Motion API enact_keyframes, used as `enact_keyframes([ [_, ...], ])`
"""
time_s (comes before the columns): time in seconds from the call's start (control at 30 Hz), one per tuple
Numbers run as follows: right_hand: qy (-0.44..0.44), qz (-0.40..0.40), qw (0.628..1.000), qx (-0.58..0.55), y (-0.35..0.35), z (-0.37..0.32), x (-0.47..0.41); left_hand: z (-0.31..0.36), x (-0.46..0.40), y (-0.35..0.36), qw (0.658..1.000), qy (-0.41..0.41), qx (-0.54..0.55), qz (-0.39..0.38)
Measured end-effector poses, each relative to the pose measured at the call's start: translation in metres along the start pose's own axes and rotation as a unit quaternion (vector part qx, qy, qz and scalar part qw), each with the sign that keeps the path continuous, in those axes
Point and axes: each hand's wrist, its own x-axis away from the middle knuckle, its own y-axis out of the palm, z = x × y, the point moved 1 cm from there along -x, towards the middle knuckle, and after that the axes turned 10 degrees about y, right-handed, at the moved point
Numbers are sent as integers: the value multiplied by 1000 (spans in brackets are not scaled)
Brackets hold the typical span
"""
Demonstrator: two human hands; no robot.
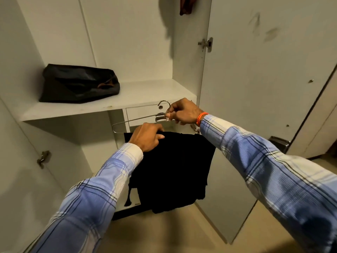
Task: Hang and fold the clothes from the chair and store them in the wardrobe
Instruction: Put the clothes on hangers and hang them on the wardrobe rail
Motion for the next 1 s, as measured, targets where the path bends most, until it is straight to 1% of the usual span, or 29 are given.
enact_keyframes([
  [0.1,-56,64,996,25,-15,-2,-42,-18,-37,-9,999,-4,-22,25],
  [0.27,-132,165,977,7,-52,-24,-116,-53,-116,-43,996,5,-40,74],
  [0.4,-168,239,956,14,-88,-49,-185,-80,-182,-79,995,15,-47,92],
  [0.5,-188,293,936,40,-117,-73,-238,-101,-230,-106,991,23,-56,119],
  [0.73,-226,326,914,89,-172,-129,-328,-154,-327,-156,983,35,-55,173],
  [0.83,-238,372,890,114,-190,-149,-367,-182,-369,-175,977,57,-55,198],
  [1.0,-264,452,837,161,-220,-186,-427,-226,-434,-215,965,107,-36,237],
])
